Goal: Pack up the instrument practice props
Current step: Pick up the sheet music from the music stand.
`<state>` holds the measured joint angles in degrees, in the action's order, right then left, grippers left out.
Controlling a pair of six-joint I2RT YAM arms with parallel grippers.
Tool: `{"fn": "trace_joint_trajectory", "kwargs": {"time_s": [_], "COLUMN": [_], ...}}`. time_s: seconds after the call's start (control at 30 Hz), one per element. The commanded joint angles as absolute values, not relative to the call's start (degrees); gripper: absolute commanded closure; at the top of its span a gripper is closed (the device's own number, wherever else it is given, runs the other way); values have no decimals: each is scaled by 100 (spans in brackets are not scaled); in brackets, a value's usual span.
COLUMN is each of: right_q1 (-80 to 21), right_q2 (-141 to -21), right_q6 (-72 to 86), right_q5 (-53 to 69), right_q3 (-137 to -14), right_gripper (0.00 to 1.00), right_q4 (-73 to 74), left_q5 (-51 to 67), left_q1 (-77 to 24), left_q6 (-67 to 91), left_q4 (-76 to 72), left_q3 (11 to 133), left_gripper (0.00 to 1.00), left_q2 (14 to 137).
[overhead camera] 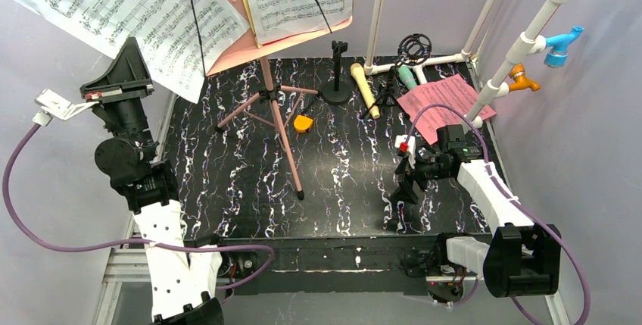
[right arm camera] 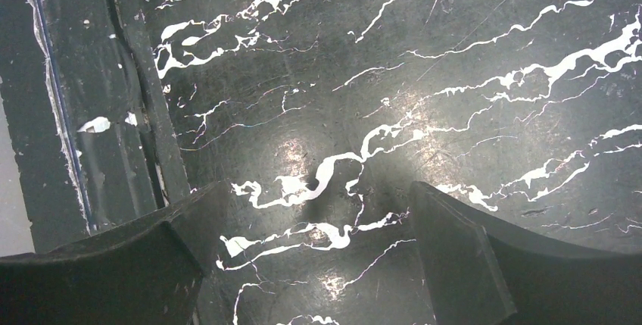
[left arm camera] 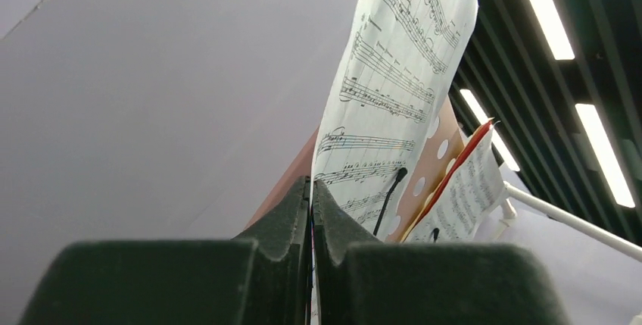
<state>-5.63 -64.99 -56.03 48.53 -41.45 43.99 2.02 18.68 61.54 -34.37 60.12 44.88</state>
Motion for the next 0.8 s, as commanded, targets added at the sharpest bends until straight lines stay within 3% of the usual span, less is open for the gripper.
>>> {"fn": "trace_joint_trajectory", "kwargs": {"time_s": [0.0,0.47,0.6,0.77], "right_q1": [-536,-528,-510,-494], "right_q2": [-6519,-6596,-6601,-6601], "right_q6": [-5704,-5696,-5695,-5704], "right_q5": [4968,4936,4934,4905], "right_q3": [-4148,-4151,-4148,-4148], "right_gripper": [2,2,2,2], "right_q4": [4497,4483,4482,4474], "left_q5": [116,-1775,-1603,-494], "left_q1": [1883,1397,1251,1059], "left_q6": [5386,2988,2707,2746], "left_q4": [-3172,-1763,-1663,-1569], "left_q3": [6493,7634,7816,8013], "left_gripper": [100,100,100,100], "left_q2": [4315,3978,3888,3836]}}
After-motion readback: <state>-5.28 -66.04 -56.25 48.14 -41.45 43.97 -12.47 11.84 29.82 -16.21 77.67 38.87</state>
